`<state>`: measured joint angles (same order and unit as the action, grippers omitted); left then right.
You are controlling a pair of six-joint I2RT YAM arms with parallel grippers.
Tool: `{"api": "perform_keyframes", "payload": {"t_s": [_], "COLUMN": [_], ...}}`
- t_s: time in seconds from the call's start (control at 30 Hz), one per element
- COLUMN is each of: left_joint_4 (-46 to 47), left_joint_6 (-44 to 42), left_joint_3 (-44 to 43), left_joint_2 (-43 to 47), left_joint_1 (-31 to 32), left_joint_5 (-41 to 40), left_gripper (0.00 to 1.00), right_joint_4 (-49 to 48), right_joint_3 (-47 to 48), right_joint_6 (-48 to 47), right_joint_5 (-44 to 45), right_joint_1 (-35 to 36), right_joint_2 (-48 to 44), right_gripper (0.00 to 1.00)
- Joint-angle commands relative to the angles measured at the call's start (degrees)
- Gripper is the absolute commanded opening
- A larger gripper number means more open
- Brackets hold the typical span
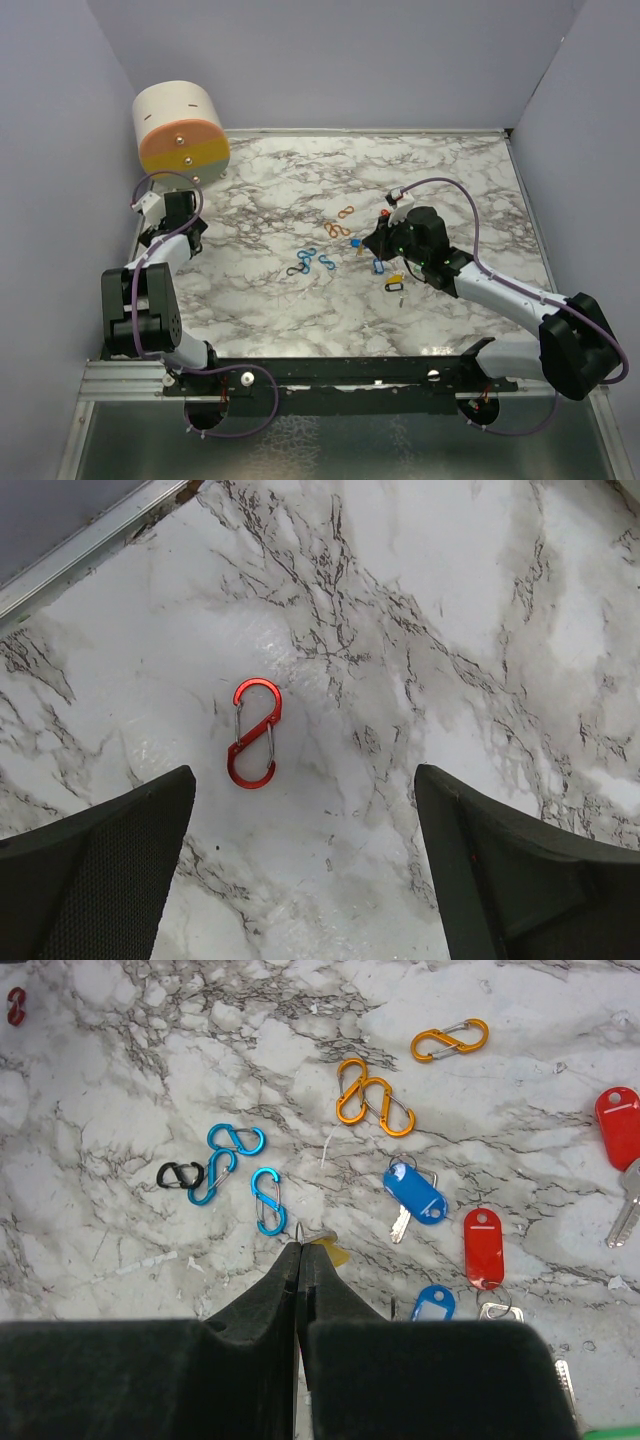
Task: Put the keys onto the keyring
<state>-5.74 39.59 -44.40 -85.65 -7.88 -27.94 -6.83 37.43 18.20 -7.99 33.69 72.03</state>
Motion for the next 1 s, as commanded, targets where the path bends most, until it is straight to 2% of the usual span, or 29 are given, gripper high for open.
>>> {"api": "perform_keyframes", "payload": {"t_s": [0.0,0.2,0.73,0.97], "left_joint_4": [-1.4,-1.5,-1.0,-1.2], "left_joint_6": [1.4,1.2,-0.7,-1.3], "left_joint_3": [-0.3,-1.2,-3.0,-3.1], "left_joint_2": [-1.9,-5.0,-9.6,-10.1], "left_joint_1": [-0.8,-1.0,-3.4,-3.4], "left_joint_5": [-1.6,-1.7,-0.2,0.2], "left_gripper": [0.92,0.88,0.86,0.78], "right_joint_4": [0.4,0.6,-0.1,-0.3], "right_joint_3": [1.6,1.9,1.9,1.7], "right_joint_6": [0.3,0.2,0.4,0.6], "right_joint_5": [1.0,1.1,1.2,1.2], "right_joint_1": [0.3,0.3,0.3,0.3], "right_joint_2": [-1.0,-0.7,0.7,0.5], "right_gripper": [0.01,0.01,0.01,0.01]}}
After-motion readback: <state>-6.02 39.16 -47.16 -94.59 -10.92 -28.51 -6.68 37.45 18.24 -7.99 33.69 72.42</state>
